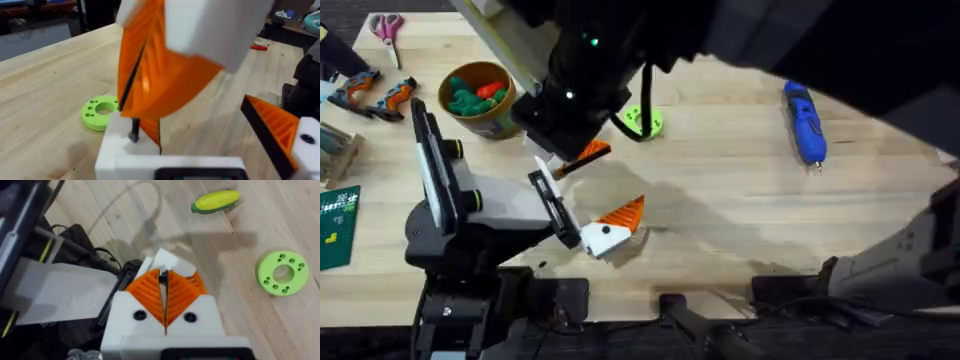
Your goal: Pick up the gripper from the table and insert it into the empty holder that is missing its gripper. Then pick up a screw, insert it into the mounting hole, and use the screwdriver to tighten it. Finally, clean up the table by picking up the vegetable and placing it into the bucket.
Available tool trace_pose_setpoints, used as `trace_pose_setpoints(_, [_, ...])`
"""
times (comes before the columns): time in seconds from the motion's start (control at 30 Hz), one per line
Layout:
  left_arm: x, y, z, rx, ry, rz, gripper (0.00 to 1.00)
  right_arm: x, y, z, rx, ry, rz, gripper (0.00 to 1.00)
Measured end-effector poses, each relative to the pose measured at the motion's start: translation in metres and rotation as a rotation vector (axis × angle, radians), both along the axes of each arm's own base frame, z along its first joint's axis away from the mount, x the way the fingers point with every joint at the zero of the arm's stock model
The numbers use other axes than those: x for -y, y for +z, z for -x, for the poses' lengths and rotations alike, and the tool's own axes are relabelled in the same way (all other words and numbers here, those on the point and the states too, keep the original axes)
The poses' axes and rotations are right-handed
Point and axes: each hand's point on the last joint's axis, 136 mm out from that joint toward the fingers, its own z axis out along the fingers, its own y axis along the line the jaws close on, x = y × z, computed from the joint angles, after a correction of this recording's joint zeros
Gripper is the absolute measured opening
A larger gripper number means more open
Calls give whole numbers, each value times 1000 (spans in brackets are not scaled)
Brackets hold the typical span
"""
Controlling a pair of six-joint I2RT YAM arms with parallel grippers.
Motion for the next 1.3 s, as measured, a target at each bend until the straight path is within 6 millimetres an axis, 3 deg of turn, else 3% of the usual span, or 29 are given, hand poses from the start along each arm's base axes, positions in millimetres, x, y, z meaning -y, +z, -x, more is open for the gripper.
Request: trace_pose_setpoints(1.3, [0, 0, 0, 0, 0, 0, 985, 3, -5, -6, 25, -11, 28, 7])
